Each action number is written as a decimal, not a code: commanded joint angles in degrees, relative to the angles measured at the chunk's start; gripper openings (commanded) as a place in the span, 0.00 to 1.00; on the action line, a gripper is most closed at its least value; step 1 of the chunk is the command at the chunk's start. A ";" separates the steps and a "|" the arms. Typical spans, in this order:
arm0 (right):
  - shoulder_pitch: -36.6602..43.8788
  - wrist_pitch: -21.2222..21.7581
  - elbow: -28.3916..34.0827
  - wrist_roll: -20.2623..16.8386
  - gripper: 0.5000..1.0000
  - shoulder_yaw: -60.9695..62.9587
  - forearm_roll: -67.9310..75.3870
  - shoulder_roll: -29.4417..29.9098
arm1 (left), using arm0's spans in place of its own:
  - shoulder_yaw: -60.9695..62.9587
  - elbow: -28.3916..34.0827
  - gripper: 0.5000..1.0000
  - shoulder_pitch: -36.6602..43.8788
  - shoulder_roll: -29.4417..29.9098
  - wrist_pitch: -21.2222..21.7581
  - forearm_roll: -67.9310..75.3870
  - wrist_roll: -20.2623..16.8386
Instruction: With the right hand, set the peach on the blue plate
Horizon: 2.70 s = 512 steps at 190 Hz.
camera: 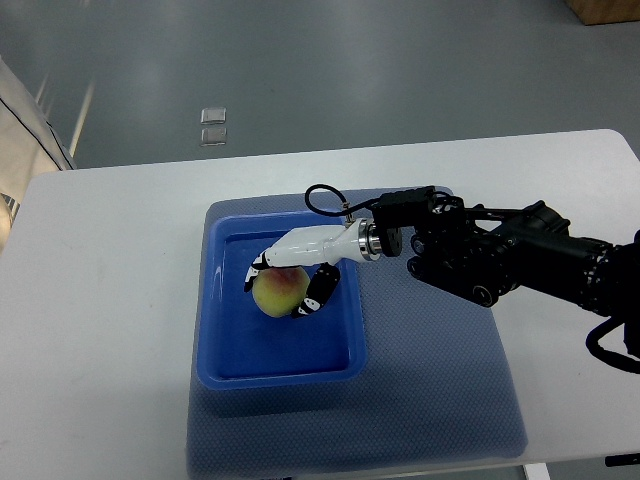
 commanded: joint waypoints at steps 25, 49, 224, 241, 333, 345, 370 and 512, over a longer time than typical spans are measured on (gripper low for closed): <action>-0.47 -0.89 -0.07 -0.38 0.72 0.09 0.09 0.10 | 0.00 -0.27 1.00 0.00 0.00 0.00 0.08 0.00; -0.56 -2.29 0.01 -0.38 0.80 0.09 0.18 0.19 | 0.00 -0.36 1.00 0.09 0.00 -0.08 0.08 0.00; -9.87 1.49 -4.03 -0.29 0.86 19.25 46.84 -10.27 | 0.00 -0.09 1.00 0.00 0.00 0.00 0.08 0.00; -11.63 1.84 -5.35 -0.29 0.86 23.55 51.59 -10.18 | 0.00 -0.09 1.00 0.00 0.00 0.00 0.08 0.00; -16.55 1.31 -9.65 -1.25 0.85 33.14 79.37 -9.04 | 0.00 -0.09 1.00 0.00 0.00 -0.08 -0.01 0.00; -17.08 1.22 -9.74 -2.57 0.85 33.14 82.27 -9.04 | 0.00 -0.09 1.00 0.00 0.00 -0.08 0.08 0.00; -17.34 1.22 -9.74 -3.63 0.86 33.14 85.61 -8.25 | 0.00 -0.09 1.00 0.00 0.00 0.00 0.08 0.00; -18.49 -2.47 -9.83 -2.75 0.86 33.58 85.61 -6.66 | 0.00 -0.09 1.00 0.00 0.00 0.00 0.08 0.00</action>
